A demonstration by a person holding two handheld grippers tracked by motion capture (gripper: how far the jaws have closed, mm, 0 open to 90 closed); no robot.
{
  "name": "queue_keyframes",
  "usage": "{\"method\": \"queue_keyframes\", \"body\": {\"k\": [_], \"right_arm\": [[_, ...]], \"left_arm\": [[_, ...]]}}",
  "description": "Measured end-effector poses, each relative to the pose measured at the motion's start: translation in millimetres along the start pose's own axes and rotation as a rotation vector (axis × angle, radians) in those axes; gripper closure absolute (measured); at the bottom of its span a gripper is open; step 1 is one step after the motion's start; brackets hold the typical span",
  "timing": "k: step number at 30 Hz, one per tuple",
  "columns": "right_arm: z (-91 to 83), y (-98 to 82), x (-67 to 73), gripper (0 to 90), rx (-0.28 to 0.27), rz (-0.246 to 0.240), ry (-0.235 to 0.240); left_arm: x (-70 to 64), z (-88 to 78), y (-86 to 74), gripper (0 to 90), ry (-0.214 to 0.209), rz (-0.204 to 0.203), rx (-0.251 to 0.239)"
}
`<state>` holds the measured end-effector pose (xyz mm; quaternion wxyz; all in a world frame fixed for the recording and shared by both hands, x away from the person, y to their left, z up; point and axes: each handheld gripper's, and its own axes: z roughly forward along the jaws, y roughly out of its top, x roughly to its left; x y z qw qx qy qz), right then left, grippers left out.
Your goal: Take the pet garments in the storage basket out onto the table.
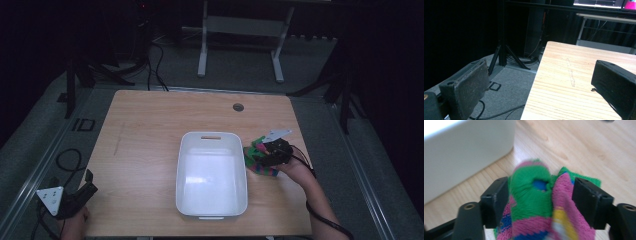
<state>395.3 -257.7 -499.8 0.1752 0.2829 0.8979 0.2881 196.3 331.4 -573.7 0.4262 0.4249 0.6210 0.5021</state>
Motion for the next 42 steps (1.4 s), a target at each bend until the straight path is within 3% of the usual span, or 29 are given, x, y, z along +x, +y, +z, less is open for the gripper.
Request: {"method": "queue_keyframes", "body": {"k": [5, 6, 12, 21, 24, 27, 29, 36, 42], "right_arm": [[-18.2, -2.3, 1.3, 24.7, -0.058, 0.017, 0.007], [-27.1, -6.9, 2.3, 19.9, -0.083, 0.032, 0.006], [-43.3, -29.9, 3.0, 13.5, -0.141, 0.076, -0.004], [-55.9, -73.3, -2.0, 12.3, -0.180, 0.167, -0.041], [-57.1, -79.8, -2.5, 12.3, -0.188, 0.182, -0.052], [-62.4, -101.3, -4.2, 12.5, -0.245, 0.243, -0.081], [-64.6, -110.6, -4.0, 12.6, -0.267, 0.264, -0.073], [-68.0, -132.9, 1.5, 12.8, -0.267, 0.296, -0.086], [-73.6, -156.4, 9.0, 13.2, -0.290, 0.351, -0.151]], "left_arm": [[-0.1, 0.0, 0.0, 1.9, 0.000, 0.000, 0.000], [-0.1, 0.1, 0.0, 1.9, 0.000, 0.000, 0.000], [-0.5, -0.1, -0.1, 1.9, 0.001, 0.003, -0.001], [-0.6, 0.0, 0.0, 1.9, 0.001, 0.005, -0.001], [-0.7, 0.0, -0.1, 1.9, 0.002, 0.006, -0.002], [-0.7, -0.1, -0.1, 1.9, 0.002, 0.006, -0.002], [-0.7, -0.1, -0.1, 1.9, 0.002, 0.005, -0.002], [-0.9, -0.1, -0.2, 1.9, 0.004, 0.006, -0.003], [-1.0, -0.1, -0.2, 1.9, 0.005, 0.007, -0.003]]}}
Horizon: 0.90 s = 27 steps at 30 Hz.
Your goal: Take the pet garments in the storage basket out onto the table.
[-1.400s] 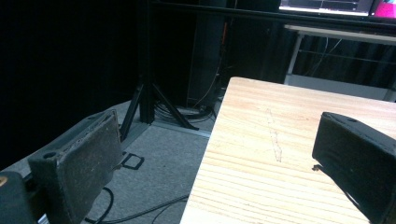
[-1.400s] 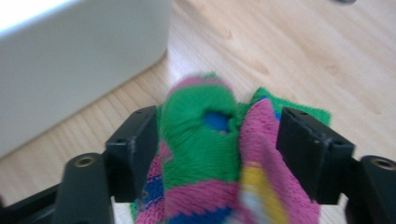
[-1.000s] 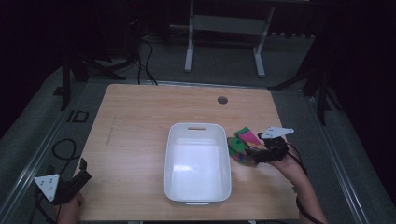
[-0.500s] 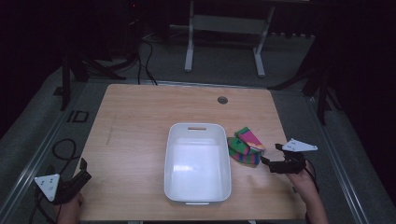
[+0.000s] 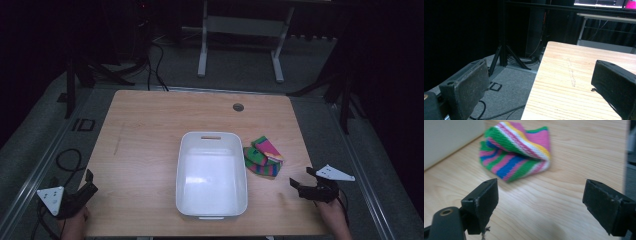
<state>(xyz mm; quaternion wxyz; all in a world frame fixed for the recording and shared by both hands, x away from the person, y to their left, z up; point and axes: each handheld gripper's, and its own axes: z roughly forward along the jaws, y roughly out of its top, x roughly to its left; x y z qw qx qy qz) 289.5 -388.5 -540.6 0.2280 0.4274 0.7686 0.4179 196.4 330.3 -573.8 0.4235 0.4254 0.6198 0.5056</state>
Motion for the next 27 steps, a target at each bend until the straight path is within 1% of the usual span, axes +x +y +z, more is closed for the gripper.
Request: {"method": "queue_keyframes", "body": {"k": [5, 7, 12, 14, 15, 19, 20, 23, 27], "right_arm": [[-6.5, -11.9, 0.6, 13.3, -0.027, 0.027, -0.029], [-8.7, -16.4, 1.7, 13.3, -0.038, 0.028, -0.037], [-13.4, -25.4, 2.4, 13.4, -0.086, 0.054, -0.077], [-16.0, -28.0, 2.3, 13.5, -0.104, 0.054, -0.110], [-17.2, -29.5, 1.7, 13.5, -0.116, 0.060, -0.123], [-20.7, -32.7, -1.2, 13.7, -0.154, 0.103, -0.149], [-20.9, -32.9, -2.0, 13.7, -0.157, 0.110, -0.147], [-20.7, -32.8, -2.1, 13.9, -0.155, 0.108, -0.152], [-19.5, -32.1, -2.1, 14.0, -0.140, 0.109, -0.153]], "left_arm": [[-0.2, 0.0, -0.1, 1.9, 0.001, 0.000, -0.001], [-0.2, 0.0, 0.0, 1.9, 0.002, 0.001, -0.001], [-0.1, -0.1, -0.1, 1.9, 0.002, 0.002, -0.001], [-0.1, 0.0, 0.0, 1.9, 0.002, 0.000, -0.001], [-0.1, 0.1, 0.0, 1.9, 0.002, 0.000, 0.000], [-0.1, 0.1, 0.0, 1.9, 0.001, 0.000, 0.000], [-0.1, 0.0, 0.0, 1.9, 0.001, 0.000, 0.000], [0.0, 0.1, 0.0, 1.9, 0.002, 0.000, 0.001], [0.2, 0.1, 0.0, 1.9, 0.001, -0.002, 0.001]]}}
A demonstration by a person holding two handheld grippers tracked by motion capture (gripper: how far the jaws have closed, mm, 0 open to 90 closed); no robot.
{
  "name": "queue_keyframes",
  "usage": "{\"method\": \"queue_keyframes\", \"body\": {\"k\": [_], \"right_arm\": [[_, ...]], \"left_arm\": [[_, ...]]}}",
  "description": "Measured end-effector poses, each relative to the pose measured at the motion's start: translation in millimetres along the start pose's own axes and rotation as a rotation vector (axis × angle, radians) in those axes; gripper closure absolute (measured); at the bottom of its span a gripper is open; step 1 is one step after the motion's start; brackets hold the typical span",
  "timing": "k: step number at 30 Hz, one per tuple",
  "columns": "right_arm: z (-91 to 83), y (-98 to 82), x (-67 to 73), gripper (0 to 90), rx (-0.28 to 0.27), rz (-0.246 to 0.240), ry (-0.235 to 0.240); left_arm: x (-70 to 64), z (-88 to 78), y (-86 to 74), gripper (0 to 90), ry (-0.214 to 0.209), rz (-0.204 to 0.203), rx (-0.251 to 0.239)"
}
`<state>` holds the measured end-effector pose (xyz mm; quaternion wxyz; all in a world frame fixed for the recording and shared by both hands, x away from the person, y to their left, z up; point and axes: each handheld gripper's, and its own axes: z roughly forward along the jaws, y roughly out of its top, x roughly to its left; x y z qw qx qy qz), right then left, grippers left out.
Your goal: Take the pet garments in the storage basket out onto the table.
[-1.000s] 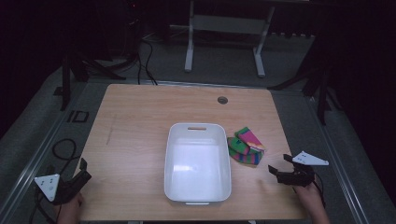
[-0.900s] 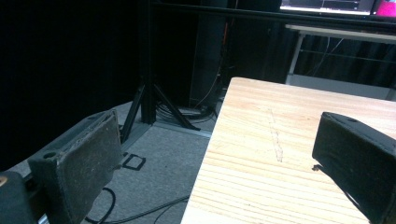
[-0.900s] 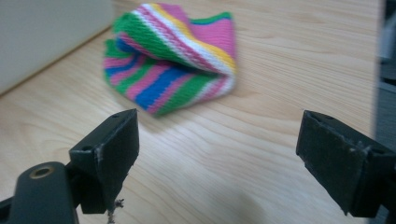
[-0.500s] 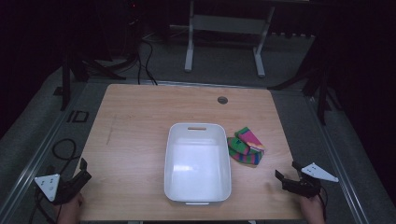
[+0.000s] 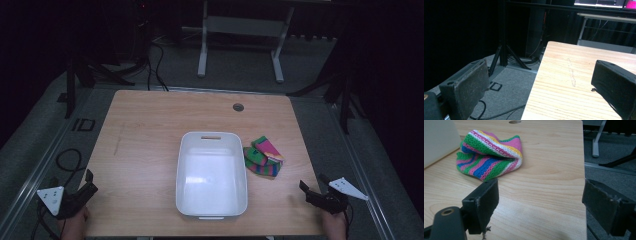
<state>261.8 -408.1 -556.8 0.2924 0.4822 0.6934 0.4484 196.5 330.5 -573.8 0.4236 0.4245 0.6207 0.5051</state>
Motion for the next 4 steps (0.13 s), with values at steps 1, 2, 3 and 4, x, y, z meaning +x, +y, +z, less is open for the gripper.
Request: {"method": "queue_keyframes", "body": {"k": [1, 2, 3, 4], "right_arm": [[0.2, 0.1, -0.2, 14.0, 0.002, 0.002, -0.001], [0.4, 0.2, -0.4, 14.0, 0.003, 0.004, -0.004], [0.4, 0.2, -0.4, 14.1, 0.003, 0.005, -0.006], [0.3, 0.2, -0.3, 14.1, 0.003, 0.005, -0.007]], "left_arm": [[0.0, -0.1, 0.0, 1.9, 0.000, 0.000, 0.000], [0.0, 0.0, 0.0, 1.9, 0.000, 0.000, 0.000], [0.0, 0.0, 0.1, 1.9, 0.000, 0.000, 0.001], [0.0, 0.1, 0.1, 1.9, -0.001, 0.000, 0.002]]}}
